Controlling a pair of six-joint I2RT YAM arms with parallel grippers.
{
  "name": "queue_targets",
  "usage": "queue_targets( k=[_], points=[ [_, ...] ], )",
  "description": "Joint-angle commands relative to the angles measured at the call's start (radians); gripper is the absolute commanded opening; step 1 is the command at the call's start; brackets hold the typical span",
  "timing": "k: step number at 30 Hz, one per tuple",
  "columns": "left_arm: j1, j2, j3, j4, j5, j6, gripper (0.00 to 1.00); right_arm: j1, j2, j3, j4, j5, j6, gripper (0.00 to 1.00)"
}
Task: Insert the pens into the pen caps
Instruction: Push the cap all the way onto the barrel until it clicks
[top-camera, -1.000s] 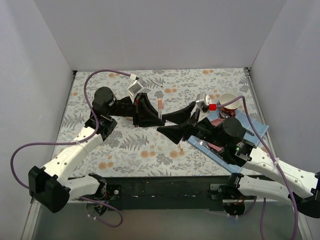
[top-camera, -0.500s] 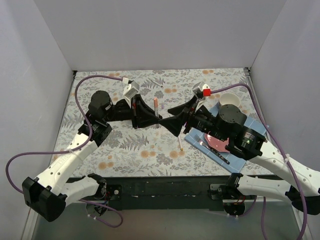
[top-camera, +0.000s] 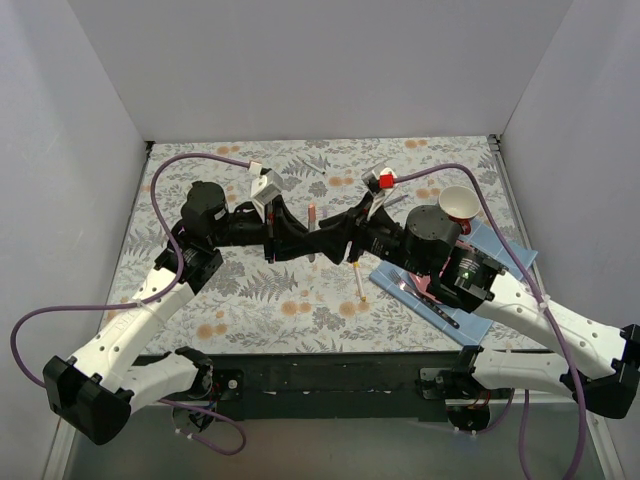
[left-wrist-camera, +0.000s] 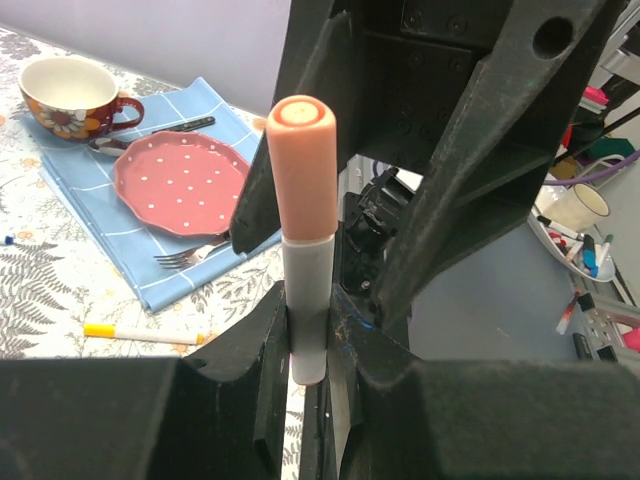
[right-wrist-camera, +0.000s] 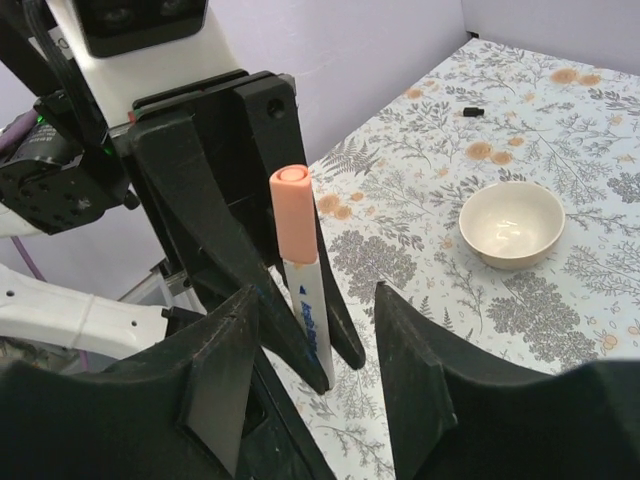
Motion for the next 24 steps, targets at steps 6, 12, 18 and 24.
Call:
queue_targets(
  k=[6,12,18,24],
  points=[
    [0.006,-0.012,-0.003,0.019,0.04,0.001,0.0,0.0,0.028,-0.034,0.152,0.058,0.059,0.45],
    [0.006,-0.005,0.004,0.02,0.034,0.002,0.0,0.002,0.031,-0.056,0.162,0.049,0.069,0.4],
    [0.007,0.011,0.002,0.023,0.043,-0.004,0.0,0.002,0.046,-0.063,0.178,0.078,0.089,0.31],
    [0.006,0.008,-0.007,0.056,0.034,-0.013,0.0,0.002,0.054,-0.08,0.224,0.113,0.119,0.36]
  ],
)
